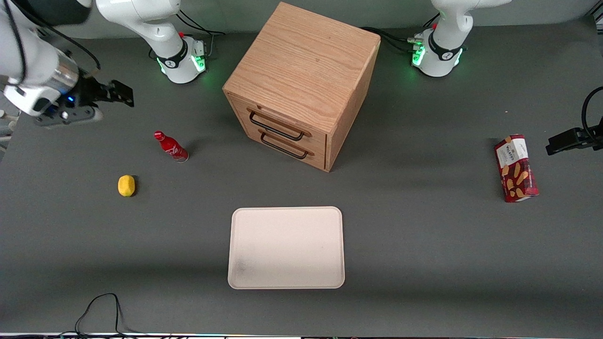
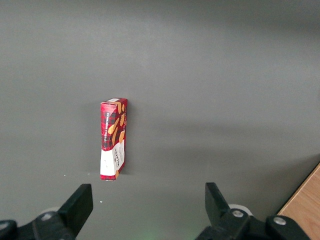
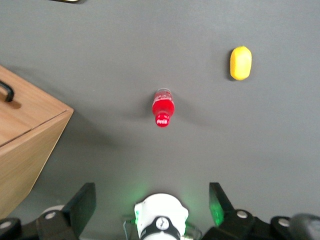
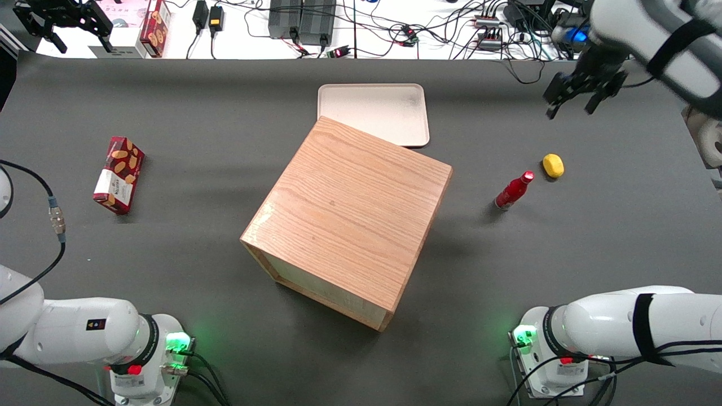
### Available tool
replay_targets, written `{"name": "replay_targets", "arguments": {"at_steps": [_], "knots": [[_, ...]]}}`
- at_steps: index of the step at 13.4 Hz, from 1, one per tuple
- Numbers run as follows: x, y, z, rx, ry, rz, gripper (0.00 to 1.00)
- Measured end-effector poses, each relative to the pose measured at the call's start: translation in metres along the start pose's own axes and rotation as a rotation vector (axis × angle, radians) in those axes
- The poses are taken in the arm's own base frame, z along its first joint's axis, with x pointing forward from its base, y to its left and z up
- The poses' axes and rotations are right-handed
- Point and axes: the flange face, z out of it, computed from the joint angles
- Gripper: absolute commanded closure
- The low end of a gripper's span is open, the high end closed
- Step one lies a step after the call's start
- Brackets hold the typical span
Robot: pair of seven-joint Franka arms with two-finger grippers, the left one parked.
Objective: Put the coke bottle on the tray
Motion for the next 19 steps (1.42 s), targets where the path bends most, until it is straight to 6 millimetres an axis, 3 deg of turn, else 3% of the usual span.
{"name": "replay_targets", "arguments": {"at_steps": [1, 3, 6, 8, 10, 19], "knots": [[-0.004, 0.001, -0.010, 0.000, 0.000, 0.002, 0.00], [-0.003, 0.005, -0.005, 0.003, -0.009, 0.010, 0.00], [0.010, 0.006, 0.047, 0.003, 0.012, 0.007, 0.00], [0.007, 0.006, 0.093, 0.003, 0.023, -0.007, 0.00], [0.000, 0.004, 0.126, 0.002, 0.029, -0.014, 0.00], [-0.003, 0.001, 0.230, -0.006, 0.139, -0.058, 0.01]]}}
